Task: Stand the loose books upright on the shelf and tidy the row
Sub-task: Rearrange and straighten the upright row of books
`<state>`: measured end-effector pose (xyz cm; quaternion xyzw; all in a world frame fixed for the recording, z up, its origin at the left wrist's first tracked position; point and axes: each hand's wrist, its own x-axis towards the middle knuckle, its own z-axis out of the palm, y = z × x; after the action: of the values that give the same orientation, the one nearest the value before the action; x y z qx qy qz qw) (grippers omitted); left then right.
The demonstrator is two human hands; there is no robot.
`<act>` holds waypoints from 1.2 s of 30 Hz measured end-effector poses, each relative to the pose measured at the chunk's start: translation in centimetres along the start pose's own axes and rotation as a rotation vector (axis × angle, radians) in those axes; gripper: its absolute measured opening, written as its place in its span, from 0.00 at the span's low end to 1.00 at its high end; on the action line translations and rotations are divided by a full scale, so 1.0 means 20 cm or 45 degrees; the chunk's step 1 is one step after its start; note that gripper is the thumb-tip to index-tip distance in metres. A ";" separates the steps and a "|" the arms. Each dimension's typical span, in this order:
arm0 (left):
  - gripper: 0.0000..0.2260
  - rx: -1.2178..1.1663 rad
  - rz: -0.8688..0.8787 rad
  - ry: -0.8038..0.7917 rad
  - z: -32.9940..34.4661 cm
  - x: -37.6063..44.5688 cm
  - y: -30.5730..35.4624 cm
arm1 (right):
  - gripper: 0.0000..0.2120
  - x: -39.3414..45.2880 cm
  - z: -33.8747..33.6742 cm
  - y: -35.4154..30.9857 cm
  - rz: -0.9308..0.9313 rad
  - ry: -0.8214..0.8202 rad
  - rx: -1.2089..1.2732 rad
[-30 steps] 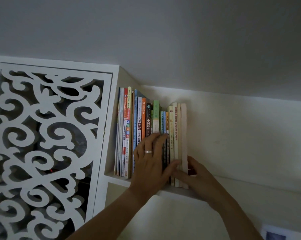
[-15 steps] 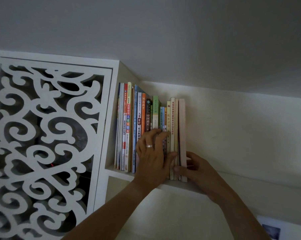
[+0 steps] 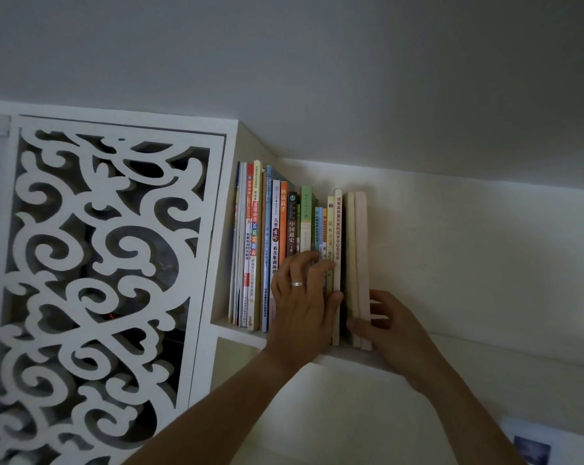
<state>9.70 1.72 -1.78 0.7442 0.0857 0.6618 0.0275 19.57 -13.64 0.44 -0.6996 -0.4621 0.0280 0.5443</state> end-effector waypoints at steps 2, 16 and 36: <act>0.16 0.015 0.006 0.008 0.00 0.00 0.00 | 0.21 -0.02 0.03 -0.01 -0.045 0.127 -0.104; 0.40 0.141 0.350 -0.193 -0.05 -0.03 0.04 | 0.16 -0.15 -0.06 -0.49 -0.293 0.772 -0.156; 0.08 -0.472 -0.552 -0.095 -0.24 0.23 0.47 | 0.53 -0.08 -0.09 -0.04 -0.535 -0.232 -0.502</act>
<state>6.35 -7.16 4.74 0.7146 0.1192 0.6172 0.3070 19.08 -16.01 1.09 -0.6756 -0.6402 -0.1127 0.3480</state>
